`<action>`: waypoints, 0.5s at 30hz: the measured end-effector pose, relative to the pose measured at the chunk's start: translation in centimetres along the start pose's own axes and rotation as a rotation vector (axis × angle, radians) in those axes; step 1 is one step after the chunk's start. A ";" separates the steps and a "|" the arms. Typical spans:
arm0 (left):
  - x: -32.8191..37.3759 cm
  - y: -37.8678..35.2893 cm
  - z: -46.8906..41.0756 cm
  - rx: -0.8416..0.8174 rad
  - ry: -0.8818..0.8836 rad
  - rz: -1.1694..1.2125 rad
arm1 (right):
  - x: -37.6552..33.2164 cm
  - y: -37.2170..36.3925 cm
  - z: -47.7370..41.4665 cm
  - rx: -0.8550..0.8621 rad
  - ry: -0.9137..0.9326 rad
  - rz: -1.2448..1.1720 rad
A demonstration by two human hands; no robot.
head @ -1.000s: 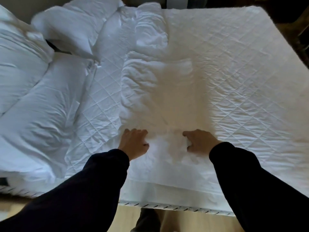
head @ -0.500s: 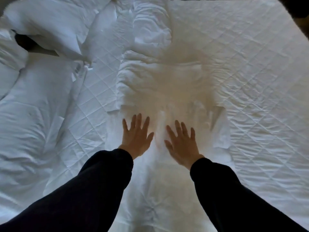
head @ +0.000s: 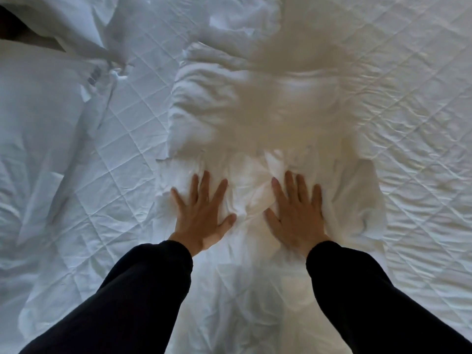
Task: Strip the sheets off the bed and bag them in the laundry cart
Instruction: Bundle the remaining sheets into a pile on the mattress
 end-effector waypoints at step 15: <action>1.2 -5.4 -3.0 0.054 0.041 -0.035 | 1.5 -4.7 -2.6 0.053 0.059 -0.150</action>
Point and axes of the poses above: each hand's wrist, its own z-axis away from the middle knuckle, its own y-axis out of the back of the hand, x = y × z, the point moved 2 cm from there along -z, towards the middle knuckle, and after that the axes turned 13 degrees about -z, right-handed, at the moved point
